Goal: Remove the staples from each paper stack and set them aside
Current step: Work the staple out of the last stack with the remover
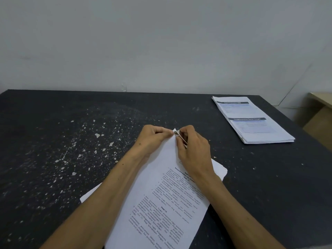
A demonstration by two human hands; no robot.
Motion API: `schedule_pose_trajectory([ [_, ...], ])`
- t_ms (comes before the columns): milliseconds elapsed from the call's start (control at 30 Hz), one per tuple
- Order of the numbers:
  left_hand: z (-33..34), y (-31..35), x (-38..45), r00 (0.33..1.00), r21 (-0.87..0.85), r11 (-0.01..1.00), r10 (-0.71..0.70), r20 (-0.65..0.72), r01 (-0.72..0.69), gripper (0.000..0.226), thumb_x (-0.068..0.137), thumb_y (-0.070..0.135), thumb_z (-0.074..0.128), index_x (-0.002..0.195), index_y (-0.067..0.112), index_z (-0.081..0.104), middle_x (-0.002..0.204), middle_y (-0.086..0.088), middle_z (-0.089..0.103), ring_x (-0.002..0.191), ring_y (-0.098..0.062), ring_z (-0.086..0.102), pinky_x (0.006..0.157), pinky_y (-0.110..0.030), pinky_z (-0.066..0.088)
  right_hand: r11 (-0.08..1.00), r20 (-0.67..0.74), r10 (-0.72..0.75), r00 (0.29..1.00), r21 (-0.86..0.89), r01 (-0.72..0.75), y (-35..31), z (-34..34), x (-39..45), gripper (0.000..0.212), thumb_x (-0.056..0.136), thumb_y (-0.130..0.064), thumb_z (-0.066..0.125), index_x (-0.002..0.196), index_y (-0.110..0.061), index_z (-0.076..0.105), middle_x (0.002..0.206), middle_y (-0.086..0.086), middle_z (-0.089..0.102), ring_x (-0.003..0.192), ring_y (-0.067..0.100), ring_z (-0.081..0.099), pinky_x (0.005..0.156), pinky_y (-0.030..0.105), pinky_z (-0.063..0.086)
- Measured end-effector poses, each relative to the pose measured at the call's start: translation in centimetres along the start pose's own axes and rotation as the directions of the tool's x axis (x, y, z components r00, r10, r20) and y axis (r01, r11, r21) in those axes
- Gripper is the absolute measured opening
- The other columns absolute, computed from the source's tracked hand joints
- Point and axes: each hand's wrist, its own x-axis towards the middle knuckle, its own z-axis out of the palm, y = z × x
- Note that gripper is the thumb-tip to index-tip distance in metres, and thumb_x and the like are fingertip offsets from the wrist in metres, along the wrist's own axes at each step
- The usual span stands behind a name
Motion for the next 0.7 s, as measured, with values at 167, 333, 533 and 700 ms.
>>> schedule_pose_trajectory([
  [167,0.3,0.1,-0.3,0.999,0.044,0.999,0.031,-0.029,-0.029,0.008,0.091,0.019,0.077,0.095,0.016,0.084,0.091,0.003,0.080,0.093,-0.012,0.074,0.085,-0.026,0.058,0.939,-0.038,0.167,0.985,0.310,-0.147,0.4,0.0,0.1,0.020,0.098,-0.033,0.071,0.111,-0.020,0.065,0.097,-0.015,0.069,0.088,-0.001,0.066,0.070,0.004,0.047],
  [333,1.2,0.2,-0.9,0.999,0.072,0.997,0.030,-0.020,-0.029,0.008,0.091,0.018,0.076,0.090,0.018,0.084,0.085,0.003,0.080,0.082,-0.011,0.076,0.072,-0.022,0.059,0.890,-0.102,0.231,0.968,0.424,-0.168,0.5,-0.6,0.9,0.023,0.096,-0.042,0.071,0.104,-0.020,0.067,0.090,-0.008,0.075,0.085,-0.001,0.070,0.071,0.006,0.048],
  [533,1.0,0.3,-0.6,0.999,0.081,0.997,-0.014,-0.048,0.018,0.010,0.093,0.024,0.075,0.091,0.020,0.084,0.092,0.001,0.079,0.091,-0.020,0.075,0.086,-0.039,0.062,0.966,-0.060,0.111,0.992,0.239,-0.094,0.7,-1.2,0.1,0.016,0.093,-0.027,0.076,0.105,-0.022,0.068,0.091,-0.015,0.068,0.083,-0.004,0.065,0.072,0.001,0.047],
  [700,1.0,0.4,-0.8,0.999,0.098,0.995,0.003,-0.040,0.001,0.012,0.095,0.022,0.072,0.093,0.018,0.083,0.093,0.001,0.079,0.093,-0.019,0.074,0.084,-0.034,0.061,0.986,0.013,0.100,0.995,0.130,-0.100,0.9,-1.1,0.0,0.016,0.094,-0.032,0.075,0.099,-0.018,0.070,0.087,-0.009,0.070,0.080,0.002,0.064,0.070,0.009,0.046],
])
